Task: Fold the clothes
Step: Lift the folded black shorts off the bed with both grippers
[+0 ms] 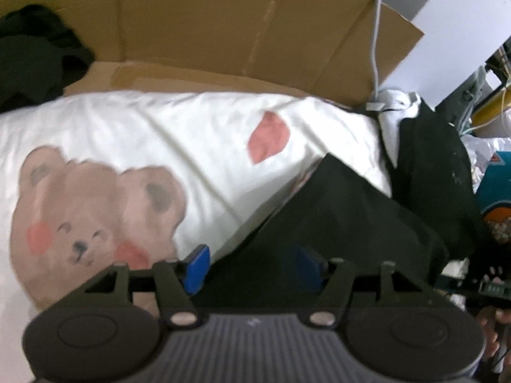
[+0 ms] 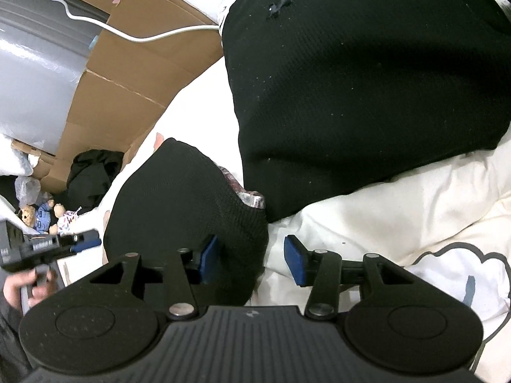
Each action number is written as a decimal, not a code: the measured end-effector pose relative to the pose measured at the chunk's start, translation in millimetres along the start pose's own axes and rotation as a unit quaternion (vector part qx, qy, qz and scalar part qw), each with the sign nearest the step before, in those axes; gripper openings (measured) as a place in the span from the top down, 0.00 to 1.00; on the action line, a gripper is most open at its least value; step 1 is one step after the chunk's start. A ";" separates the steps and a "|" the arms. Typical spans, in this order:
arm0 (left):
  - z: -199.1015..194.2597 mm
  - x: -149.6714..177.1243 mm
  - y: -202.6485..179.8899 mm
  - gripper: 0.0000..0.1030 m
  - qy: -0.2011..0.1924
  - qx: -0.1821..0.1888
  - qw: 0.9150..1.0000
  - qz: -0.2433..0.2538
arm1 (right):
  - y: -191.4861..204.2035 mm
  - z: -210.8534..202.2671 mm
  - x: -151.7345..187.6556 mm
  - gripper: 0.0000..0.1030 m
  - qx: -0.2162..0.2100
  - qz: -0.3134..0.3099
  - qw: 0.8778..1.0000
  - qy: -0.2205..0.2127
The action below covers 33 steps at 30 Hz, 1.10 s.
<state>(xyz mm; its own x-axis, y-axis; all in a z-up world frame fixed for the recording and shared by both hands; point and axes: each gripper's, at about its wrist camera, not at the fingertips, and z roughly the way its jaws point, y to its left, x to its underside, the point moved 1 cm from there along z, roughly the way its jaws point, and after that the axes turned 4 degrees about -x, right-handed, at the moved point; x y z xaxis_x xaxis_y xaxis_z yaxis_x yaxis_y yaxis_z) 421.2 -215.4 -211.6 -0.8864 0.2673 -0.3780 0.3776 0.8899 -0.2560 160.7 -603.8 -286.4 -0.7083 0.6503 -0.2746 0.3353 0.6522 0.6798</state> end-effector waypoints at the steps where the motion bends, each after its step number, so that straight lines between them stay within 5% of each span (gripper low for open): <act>1: 4.3 -6.7 -5.7 0.32 0.000 0.002 1.000 0.011 | -0.5 0.3 0.4 0.50 0.000 0.001 1.000 -0.001; 15: 49.0 -37.0 -34.8 0.10 0.024 0.068 0.995 0.069 | 10.0 14.0 6.2 0.43 -0.003 0.007 1.000 -0.007; 26: 73.2 -41.2 -40.8 0.10 0.056 0.086 0.989 0.105 | 23.6 21.5 12.0 0.35 0.004 -0.012 1.000 -0.012; 33: 102.8 -34.7 -28.8 0.08 0.097 0.092 0.988 0.073 | 25.8 30.4 13.8 0.34 0.020 -0.011 1.000 -0.019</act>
<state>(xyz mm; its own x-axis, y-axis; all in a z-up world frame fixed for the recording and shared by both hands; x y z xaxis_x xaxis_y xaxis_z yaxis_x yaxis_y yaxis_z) 468.6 -288.4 -282.5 -0.8467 0.4701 -0.2491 0.5319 0.7590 -0.3755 178.5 -566.1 -293.4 -0.6915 0.6498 -0.3156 0.3457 0.6813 0.6452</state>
